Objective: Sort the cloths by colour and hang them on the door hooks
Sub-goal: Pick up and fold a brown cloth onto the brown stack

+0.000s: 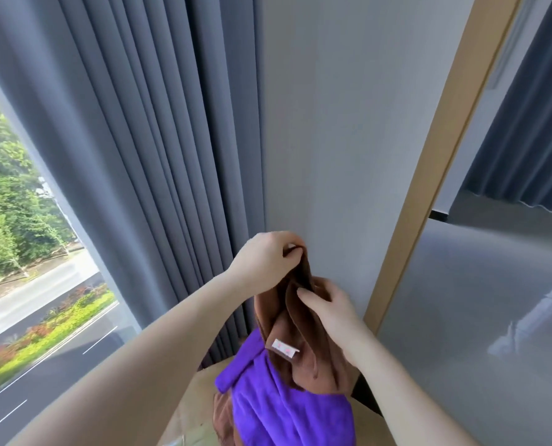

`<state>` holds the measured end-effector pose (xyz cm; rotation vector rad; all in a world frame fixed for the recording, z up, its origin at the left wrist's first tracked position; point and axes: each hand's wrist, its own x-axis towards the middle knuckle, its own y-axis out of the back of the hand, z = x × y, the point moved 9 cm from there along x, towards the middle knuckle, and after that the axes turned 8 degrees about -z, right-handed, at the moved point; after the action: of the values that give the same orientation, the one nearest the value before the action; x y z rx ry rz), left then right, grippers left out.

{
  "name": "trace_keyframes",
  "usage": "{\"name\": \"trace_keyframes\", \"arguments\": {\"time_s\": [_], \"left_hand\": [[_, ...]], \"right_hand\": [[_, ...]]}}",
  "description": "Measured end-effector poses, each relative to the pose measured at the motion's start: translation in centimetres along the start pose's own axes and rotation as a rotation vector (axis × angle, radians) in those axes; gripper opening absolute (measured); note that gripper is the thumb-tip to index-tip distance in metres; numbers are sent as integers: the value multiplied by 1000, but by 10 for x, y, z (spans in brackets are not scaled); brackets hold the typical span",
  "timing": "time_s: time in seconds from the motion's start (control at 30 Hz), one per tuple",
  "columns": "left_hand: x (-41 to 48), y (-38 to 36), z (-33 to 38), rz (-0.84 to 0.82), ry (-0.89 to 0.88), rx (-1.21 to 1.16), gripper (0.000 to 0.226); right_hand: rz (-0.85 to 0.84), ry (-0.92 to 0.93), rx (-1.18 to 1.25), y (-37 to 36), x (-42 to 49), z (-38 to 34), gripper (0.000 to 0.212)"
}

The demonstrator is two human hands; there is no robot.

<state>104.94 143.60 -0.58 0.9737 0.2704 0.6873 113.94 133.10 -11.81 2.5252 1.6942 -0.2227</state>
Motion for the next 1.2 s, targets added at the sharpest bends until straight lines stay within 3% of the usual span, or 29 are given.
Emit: {"name": "trace_keyframes", "arguments": {"time_s": [0.17,0.3,0.57,0.7,0.87,0.97,1.03,1.13,1.2], "left_hand": [[17,58,50,19,-140,144,20],[21,97,80,43,-225,210,21],[25,163,116,130,-281,353,23],[23,194,126,194,-293,312,21],[23,222,142,296,-328,189,16],[23,232,160,339,-362,135,17],[24,237,173,360,-382,118,17],[29,242,189,385,-402,85,16],[33,247,196,408,-407,40,14]], "right_hand": [[109,147,-48,18,-7,-59,15],[151,206,-219,31,-3,-90,7],[172,154,-491,51,7,-119,3],[286,247,-391,75,3,-150,7],[489,455,86,111,-13,-163,9],[423,408,78,104,-7,-143,11],[269,285,-71,87,5,-118,24],[25,55,18,66,18,-62,100],[-120,-20,53,49,20,-37,116]]}}
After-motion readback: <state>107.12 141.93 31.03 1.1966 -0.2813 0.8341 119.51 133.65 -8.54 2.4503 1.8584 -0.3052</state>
